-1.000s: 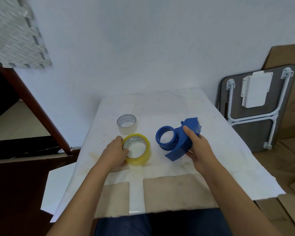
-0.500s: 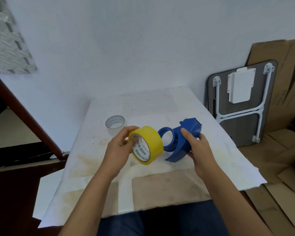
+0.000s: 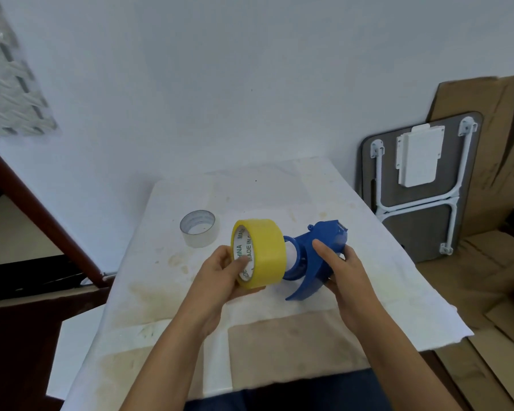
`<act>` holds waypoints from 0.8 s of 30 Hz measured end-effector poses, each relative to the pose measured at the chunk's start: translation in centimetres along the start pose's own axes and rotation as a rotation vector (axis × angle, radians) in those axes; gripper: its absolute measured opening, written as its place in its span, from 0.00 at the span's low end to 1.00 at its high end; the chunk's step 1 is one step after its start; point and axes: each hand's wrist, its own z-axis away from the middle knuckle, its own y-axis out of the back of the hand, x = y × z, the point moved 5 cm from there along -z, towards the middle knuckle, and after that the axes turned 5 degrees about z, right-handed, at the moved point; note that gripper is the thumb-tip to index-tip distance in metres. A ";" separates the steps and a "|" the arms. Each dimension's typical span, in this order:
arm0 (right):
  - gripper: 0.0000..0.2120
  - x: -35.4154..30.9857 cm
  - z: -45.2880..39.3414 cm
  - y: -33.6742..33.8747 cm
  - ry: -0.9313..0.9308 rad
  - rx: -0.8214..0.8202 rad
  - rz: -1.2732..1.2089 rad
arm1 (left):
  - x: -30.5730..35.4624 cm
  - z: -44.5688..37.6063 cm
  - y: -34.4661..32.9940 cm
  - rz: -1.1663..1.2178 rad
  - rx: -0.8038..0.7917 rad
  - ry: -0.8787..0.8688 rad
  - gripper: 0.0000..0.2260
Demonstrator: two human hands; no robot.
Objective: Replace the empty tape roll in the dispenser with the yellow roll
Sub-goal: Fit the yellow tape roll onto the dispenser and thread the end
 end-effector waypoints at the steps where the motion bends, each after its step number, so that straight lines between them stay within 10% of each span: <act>1: 0.25 -0.1 0.0 -0.2 -0.002 -0.020 -0.003 | 0.1 -0.1 0.1 -0.027 0.023 -0.004 0.06; 9: 0.23 -0.2 0.1 -0.8 -0.005 -0.131 0.056 | 1.0 0.5 0.0 -0.425 0.081 -0.133 0.06; 24: 0.29 -0.1 0.2 -0.8 -0.044 -0.181 -0.051 | 0.3 0.3 -0.3 -0.368 0.025 -0.030 0.06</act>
